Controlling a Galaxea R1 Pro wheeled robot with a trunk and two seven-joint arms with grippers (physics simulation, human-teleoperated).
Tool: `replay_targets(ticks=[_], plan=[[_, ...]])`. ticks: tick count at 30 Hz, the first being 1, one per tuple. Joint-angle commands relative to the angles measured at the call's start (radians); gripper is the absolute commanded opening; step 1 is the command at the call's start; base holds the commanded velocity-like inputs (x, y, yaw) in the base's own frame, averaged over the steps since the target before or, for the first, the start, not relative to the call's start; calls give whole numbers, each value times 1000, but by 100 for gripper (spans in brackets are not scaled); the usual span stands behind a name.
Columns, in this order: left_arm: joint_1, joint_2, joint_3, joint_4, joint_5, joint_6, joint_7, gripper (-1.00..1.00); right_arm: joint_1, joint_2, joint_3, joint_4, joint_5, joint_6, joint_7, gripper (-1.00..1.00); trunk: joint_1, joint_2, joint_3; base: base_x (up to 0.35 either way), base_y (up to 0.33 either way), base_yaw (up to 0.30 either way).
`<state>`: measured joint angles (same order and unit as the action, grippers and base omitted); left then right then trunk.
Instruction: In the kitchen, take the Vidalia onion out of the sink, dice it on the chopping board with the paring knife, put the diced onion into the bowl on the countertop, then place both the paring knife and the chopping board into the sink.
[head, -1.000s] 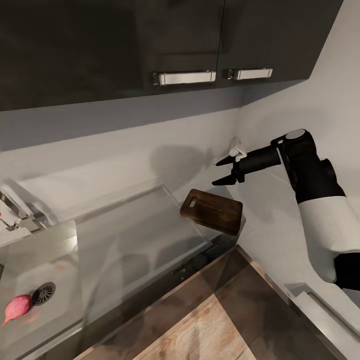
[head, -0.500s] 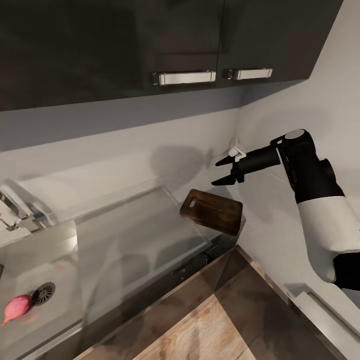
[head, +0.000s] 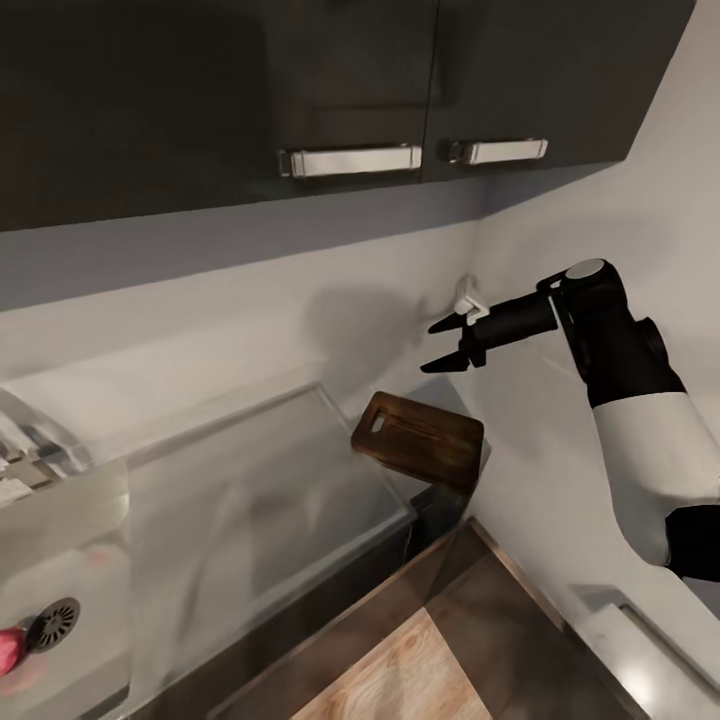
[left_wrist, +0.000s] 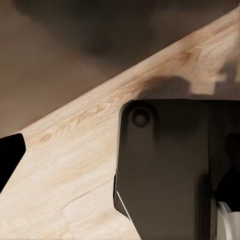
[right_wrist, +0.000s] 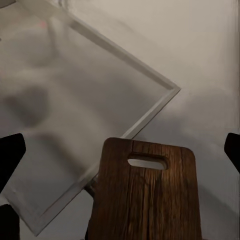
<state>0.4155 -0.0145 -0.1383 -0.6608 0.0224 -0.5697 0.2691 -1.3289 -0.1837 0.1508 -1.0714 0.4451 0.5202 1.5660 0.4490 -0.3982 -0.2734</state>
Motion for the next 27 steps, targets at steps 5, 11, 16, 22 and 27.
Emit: replay_targets(ticks=[5, 11, 16, 22, 27], plan=[[0, 1, -4, -2, 2, -2, 7, 100, -1, 0, 4, -1, 4, 11, 5, 100, 1, -2, -2, 180, -6, 0], [0, 1, -4, -2, 2, -2, 7, 100, -1, -1, 5, 1, 4, 12, 5, 100, 1, -2, -2, 42, -1, 0], [0, 1, -4, -2, 2, -2, 7, 100, -1, 2, 8, 5, 3, 12, 5, 100, 1, -2, -2, 6, 0, 0], [0, 1, -4, -1, 2, -2, 7, 100, 0, 11, 14, 8, 3, 12, 5, 100, 1, -2, -2, 1, 0, 0], [0, 1, -4, -1, 2, -2, 7, 100, 1, 13, 17, 8, 4, 12, 5, 100, 1, -2, -2, 0, 0, 0]])
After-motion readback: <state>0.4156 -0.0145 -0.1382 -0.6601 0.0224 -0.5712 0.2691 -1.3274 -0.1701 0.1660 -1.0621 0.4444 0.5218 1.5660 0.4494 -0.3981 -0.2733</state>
